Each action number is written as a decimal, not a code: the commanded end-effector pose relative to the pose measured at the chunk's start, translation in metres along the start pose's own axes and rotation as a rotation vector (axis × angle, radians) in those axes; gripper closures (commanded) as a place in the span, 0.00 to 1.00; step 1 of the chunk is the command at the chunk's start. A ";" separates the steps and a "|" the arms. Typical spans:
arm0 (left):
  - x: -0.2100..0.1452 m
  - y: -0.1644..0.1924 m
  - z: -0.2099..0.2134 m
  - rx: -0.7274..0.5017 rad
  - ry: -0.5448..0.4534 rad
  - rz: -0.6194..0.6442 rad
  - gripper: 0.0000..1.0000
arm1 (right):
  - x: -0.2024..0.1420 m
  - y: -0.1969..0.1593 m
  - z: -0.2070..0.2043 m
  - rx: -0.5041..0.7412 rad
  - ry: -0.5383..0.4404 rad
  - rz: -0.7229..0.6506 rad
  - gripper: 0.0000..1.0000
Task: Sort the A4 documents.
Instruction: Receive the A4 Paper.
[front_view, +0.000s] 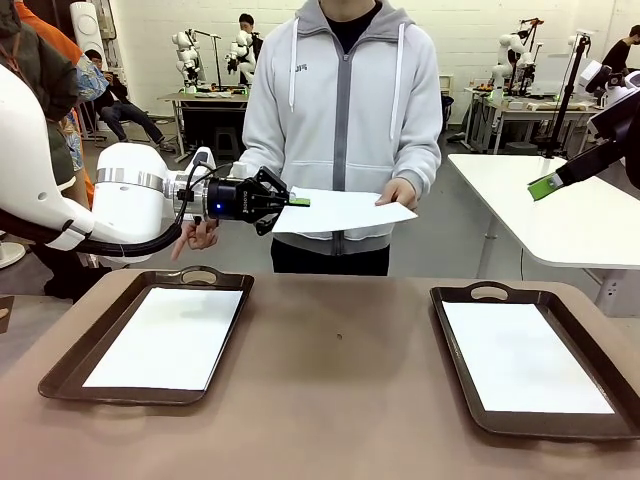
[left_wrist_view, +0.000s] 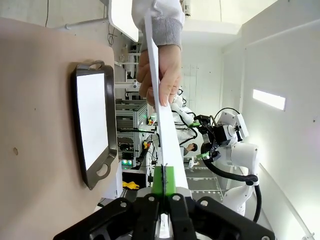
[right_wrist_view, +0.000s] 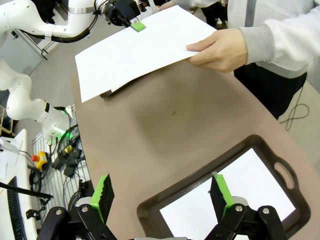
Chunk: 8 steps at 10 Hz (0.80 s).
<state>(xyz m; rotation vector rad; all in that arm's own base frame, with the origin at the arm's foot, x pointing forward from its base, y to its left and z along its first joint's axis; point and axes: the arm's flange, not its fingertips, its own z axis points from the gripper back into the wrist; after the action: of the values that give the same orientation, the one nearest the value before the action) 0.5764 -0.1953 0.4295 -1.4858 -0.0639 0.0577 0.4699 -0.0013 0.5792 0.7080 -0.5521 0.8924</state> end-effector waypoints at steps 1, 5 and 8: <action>-0.005 -0.002 -0.004 -0.006 -0.034 0.028 1.00 | -0.001 0.000 -0.001 0.000 0.009 0.004 0.00; -0.001 0.001 0.000 0.005 -0.008 0.003 1.00 | -0.001 0.000 -0.001 0.000 0.009 0.004 0.00; -0.001 0.001 0.000 0.005 -0.008 0.003 1.00 | -0.001 0.000 -0.001 0.000 0.009 0.004 0.00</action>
<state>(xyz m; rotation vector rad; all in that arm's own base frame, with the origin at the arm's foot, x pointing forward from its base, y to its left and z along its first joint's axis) 0.5757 -0.1951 0.4282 -1.4791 -0.0697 0.0676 0.4699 -0.0013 0.5792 0.7080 -0.5521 0.8924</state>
